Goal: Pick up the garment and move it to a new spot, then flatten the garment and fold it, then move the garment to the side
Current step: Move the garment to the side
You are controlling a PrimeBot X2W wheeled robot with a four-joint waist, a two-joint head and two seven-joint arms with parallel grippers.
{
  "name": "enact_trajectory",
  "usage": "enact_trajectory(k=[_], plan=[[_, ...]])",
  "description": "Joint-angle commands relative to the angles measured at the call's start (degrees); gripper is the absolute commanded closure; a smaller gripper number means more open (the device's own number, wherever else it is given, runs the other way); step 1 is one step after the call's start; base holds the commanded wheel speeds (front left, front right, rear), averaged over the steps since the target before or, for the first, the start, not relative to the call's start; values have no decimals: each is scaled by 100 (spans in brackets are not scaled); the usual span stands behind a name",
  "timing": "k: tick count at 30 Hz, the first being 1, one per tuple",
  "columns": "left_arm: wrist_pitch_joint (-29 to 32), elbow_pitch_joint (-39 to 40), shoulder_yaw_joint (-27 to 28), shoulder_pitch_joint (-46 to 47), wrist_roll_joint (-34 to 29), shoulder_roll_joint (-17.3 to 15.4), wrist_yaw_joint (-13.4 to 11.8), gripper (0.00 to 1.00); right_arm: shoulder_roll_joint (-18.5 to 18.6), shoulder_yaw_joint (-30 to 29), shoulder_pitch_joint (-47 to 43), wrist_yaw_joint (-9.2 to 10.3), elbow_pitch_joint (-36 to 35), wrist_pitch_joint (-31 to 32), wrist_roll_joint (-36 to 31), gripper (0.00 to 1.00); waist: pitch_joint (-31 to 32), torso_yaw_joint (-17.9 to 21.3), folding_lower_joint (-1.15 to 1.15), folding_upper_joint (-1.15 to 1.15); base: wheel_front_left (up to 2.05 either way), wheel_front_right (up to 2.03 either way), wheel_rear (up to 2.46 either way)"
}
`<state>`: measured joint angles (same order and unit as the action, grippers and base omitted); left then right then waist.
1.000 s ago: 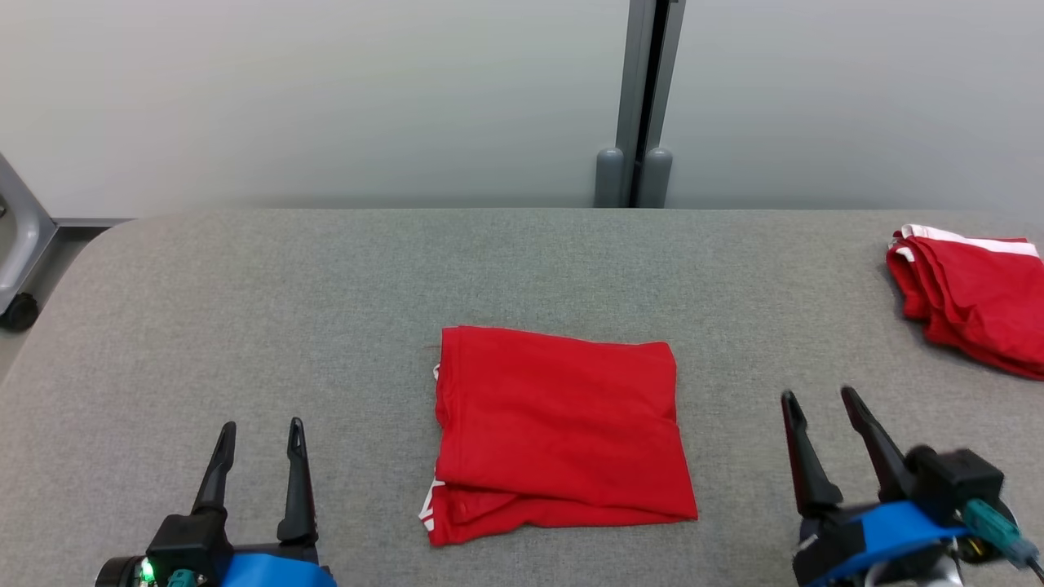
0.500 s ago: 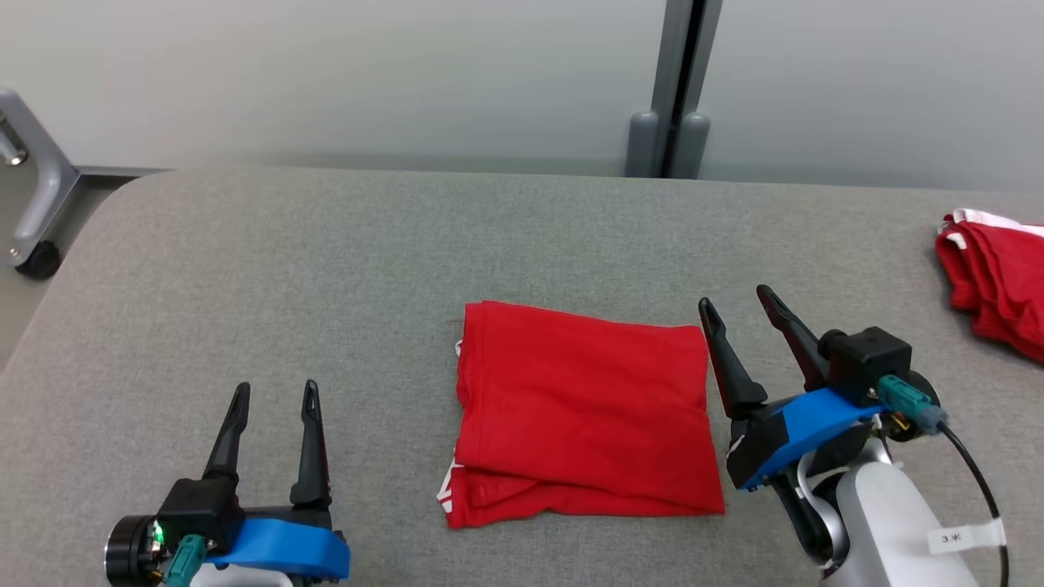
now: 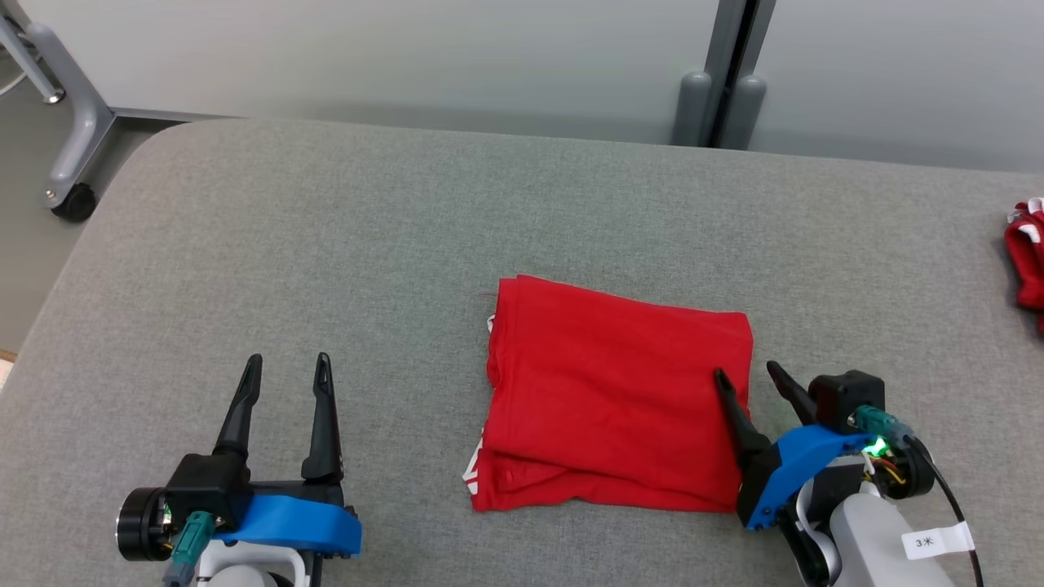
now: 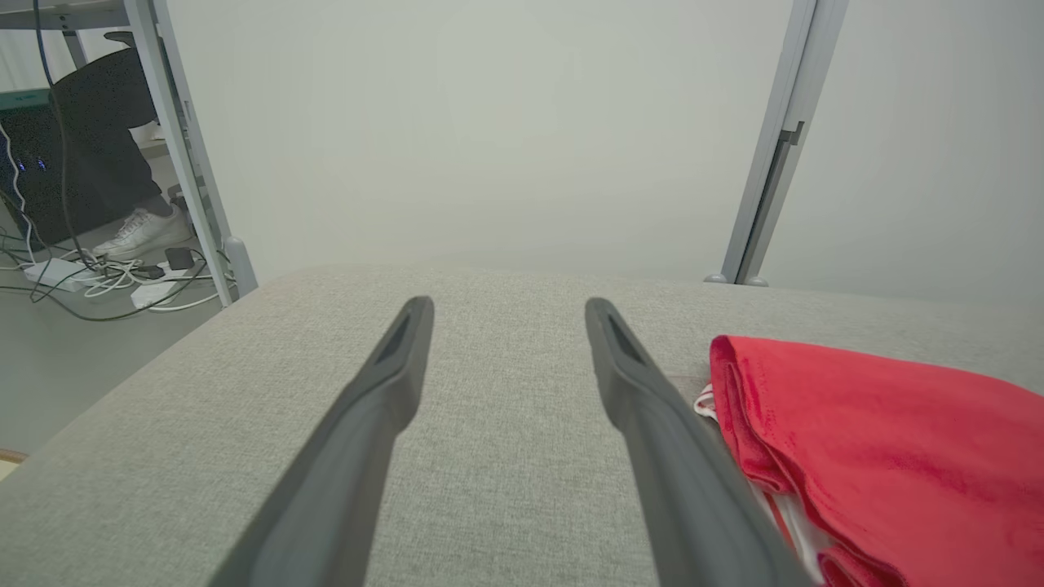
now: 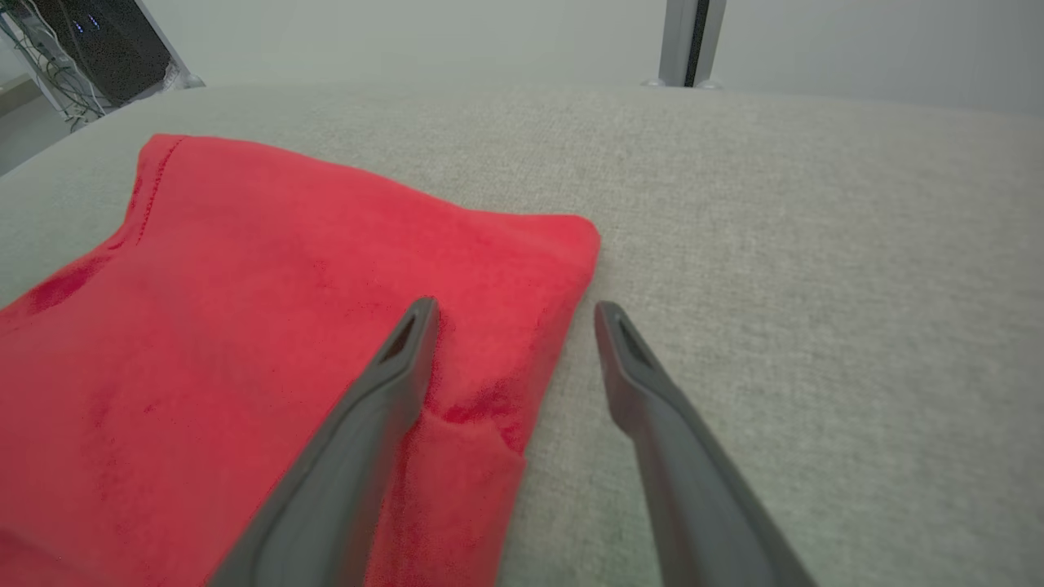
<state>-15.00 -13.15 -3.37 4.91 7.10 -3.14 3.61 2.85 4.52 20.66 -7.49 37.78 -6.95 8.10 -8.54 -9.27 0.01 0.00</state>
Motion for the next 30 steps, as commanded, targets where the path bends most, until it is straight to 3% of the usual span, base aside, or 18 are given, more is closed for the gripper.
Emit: enact_trajectory(k=[1, 14, 15, 16, 17, 24, 30], plan=[[-26, -7, -10, 56, 42, 11, -10, 0, 9, -9, 97, -1, 95, -54, -18, 0, -23, -20, -1, 0, 0, 0, 0], [-26, -53, -33, 202, 69, 21, -31, 0, -4, 553, 471, -2, 1530, -353, 636, 0, -169, -46, -1, 0, 0, 0, 0], [-26, -52, -41, 220, 73, 22, -33, 0, -10, 645, 513, -4, 1587, -366, 727, 11, -176, -43, -1, 0, 0, 0, 0], [-26, -52, -46, 232, 76, 23, -35, 0, -18, 745, 547, -8, 1623, -388, 814, 87, -182, -38, -1, 0, 0, 0, 0], [-25, -50, -47, 242, 84, 23, -40, 0, -21, 829, 591, -8, 1665, -421, 888, 100, -187, -28, -1, 0, 0, 0, 0], [-25, 20, 5, 259, 124, 26, -64, 0, 84, 713, 1057, 1, 1797, -735, 707, 100, -278, 225, -1, 0, 0, 0, 0], [-26, 110, -4, 410, 86, 26, -22, 0, 470, 499, 1199, 0, 1495, -811, 430, 100, -503, 584, -1, 0, 0, 0, 0]])
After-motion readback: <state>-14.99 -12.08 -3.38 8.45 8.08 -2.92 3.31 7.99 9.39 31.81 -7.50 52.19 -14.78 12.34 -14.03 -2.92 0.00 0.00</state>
